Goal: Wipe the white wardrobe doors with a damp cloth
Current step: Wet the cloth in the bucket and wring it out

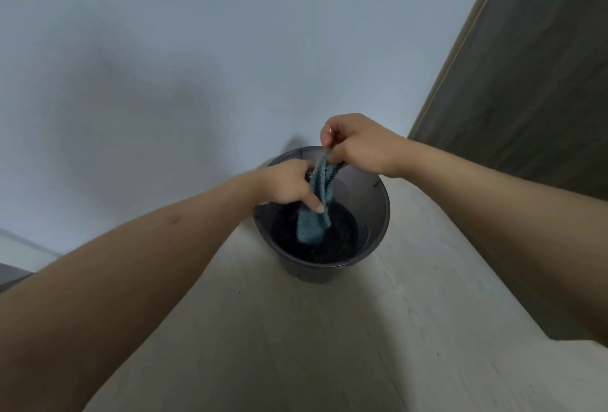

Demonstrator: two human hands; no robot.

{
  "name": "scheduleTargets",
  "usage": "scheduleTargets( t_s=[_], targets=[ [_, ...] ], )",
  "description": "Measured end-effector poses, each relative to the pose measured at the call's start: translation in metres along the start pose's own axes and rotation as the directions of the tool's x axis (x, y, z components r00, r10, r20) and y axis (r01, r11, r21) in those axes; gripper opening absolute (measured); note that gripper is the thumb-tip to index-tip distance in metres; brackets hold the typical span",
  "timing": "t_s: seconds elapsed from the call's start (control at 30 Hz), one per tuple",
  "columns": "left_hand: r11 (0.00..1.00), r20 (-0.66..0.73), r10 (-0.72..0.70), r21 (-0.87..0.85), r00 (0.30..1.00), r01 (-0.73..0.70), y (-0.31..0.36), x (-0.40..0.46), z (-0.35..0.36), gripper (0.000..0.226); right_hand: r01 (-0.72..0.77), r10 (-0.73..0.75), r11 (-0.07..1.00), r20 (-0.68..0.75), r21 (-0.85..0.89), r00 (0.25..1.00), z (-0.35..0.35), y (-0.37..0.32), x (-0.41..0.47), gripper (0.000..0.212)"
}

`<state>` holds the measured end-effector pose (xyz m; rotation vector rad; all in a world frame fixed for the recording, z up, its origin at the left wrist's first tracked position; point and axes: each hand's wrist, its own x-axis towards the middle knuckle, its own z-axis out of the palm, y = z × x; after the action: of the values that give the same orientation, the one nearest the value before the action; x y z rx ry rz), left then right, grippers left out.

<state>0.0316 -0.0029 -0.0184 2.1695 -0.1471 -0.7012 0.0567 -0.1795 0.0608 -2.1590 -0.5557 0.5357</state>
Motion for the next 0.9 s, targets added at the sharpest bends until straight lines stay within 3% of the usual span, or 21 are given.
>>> scheduleTargets(
  t_s=[0.1,0.2,0.27,0.33,0.4,0.47,0.6,0.67,0.77,0.83,0.9],
  targets=[
    [0.996,0.051,-0.041,-0.074,0.998,0.045,0.0,-0.002,0.004,0.041,0.023,0.013,0.941,-0.103,0.337,0.995,-0.006,-0.008,-0.006,0.027],
    [0.996,-0.053,-0.075,-0.055,0.996,0.072,0.002,-0.001,0.012,0.025,0.059,0.099,0.801,-0.23,0.595,0.968,-0.014,-0.012,-0.008,0.03],
    [0.972,-0.122,-0.164,-0.191,0.979,0.139,0.004,0.001,0.013,0.027,-0.013,0.182,0.839,-0.258,0.544,0.949,-0.013,-0.006,-0.01,0.029],
    [0.903,-0.152,-0.251,-0.394,0.956,0.174,0.008,0.002,0.011,0.033,-0.232,0.287,0.938,-0.198,0.259,0.937,-0.003,0.012,-0.011,0.02],
    [0.831,-0.173,-0.287,-0.534,0.942,0.155,0.017,0.0,0.011,0.038,-0.384,0.38,0.923,-0.094,-0.028,0.92,0.016,0.032,-0.01,0.021],
    [0.793,-0.18,-0.307,-0.591,0.935,0.147,0.026,-0.001,0.017,0.045,-0.424,0.423,0.9,-0.032,-0.103,0.906,0.037,0.044,-0.011,0.024],
    [0.718,-0.116,-0.343,-0.673,0.932,0.181,0.032,-0.004,0.026,0.045,-0.391,0.391,0.919,0.017,0.04,0.92,0.064,0.051,-0.008,0.067],
    [0.656,-0.107,-0.365,-0.735,0.925,0.174,0.033,-0.009,0.023,0.04,-0.382,0.376,0.914,0.066,0.137,0.924,0.066,0.055,-0.004,0.054],
    [0.553,-0.115,-0.424,-0.819,0.899,0.156,0.027,-0.013,0.014,0.037,-0.483,0.445,0.824,0.189,0.295,0.875,0.063,0.06,-0.001,0.044],
    [0.577,-0.108,-0.464,-0.79,0.879,0.208,0.023,-0.015,0.013,0.045,-0.488,0.469,0.775,0.153,0.401,0.87,0.064,0.063,0.002,0.045],
    [0.701,-0.125,-0.494,-0.643,0.861,0.309,0.02,-0.017,0.016,0.046,-0.444,0.489,0.745,0.045,0.498,0.871,0.065,0.061,0.004,0.047]
  ],
)
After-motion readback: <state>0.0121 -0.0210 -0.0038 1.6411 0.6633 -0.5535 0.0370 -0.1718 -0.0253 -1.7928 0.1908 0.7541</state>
